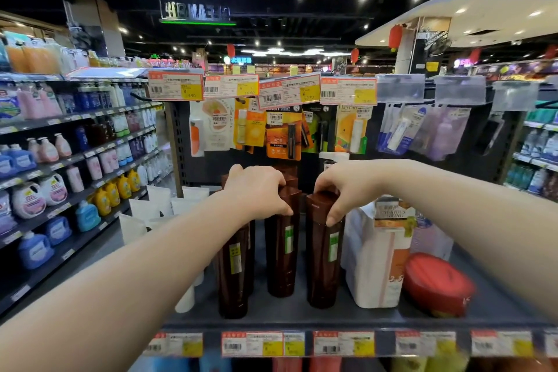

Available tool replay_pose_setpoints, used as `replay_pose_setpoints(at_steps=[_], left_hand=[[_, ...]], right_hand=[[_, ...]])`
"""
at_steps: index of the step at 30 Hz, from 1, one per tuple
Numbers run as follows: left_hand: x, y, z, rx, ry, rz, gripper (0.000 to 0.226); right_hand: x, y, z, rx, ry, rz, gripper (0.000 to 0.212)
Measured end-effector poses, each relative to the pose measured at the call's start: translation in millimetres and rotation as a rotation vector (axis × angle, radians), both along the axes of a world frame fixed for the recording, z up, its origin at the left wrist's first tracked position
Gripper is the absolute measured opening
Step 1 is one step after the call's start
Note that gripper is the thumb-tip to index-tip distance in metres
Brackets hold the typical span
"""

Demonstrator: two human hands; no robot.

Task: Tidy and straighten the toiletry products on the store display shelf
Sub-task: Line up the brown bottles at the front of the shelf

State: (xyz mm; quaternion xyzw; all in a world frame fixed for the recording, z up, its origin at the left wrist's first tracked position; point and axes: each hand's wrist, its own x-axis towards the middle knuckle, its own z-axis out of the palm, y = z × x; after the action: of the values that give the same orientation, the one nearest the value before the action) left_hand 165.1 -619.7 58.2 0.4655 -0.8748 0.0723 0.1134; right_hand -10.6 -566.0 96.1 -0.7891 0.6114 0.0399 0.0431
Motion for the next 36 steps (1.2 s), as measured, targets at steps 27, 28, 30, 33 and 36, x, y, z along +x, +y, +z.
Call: replay_pose_setpoints(at_steps=[27, 28, 30, 33, 36], left_hand=[[85.7, 20.5, -11.2, 0.107, 0.264, -0.027, 0.058], [85.1, 19.8, -12.0, 0.102, 0.277, -0.035, 0.056], [83.3, 18.8, -13.6, 0.094, 0.303, -0.049, 0.053], [80.4, 19.7, -15.4, 0.101, 0.354, -0.060, 0.051], [77.5, 20.3, -15.3, 0.095, 0.368, -0.064, 0.049]], right_hand=[[51.6, 16.1, -12.6, -0.097, -0.201, 0.049, 0.057], [52.0, 15.8, -12.8, -0.099, -0.203, 0.047, 0.058], [52.8, 15.3, -13.7, -0.105, -0.201, 0.047, 0.058], [52.8, 15.0, -12.9, -0.106, -0.175, 0.049, 0.059], [51.9, 14.4, -11.8, -0.104, -0.161, 0.047, 0.059]])
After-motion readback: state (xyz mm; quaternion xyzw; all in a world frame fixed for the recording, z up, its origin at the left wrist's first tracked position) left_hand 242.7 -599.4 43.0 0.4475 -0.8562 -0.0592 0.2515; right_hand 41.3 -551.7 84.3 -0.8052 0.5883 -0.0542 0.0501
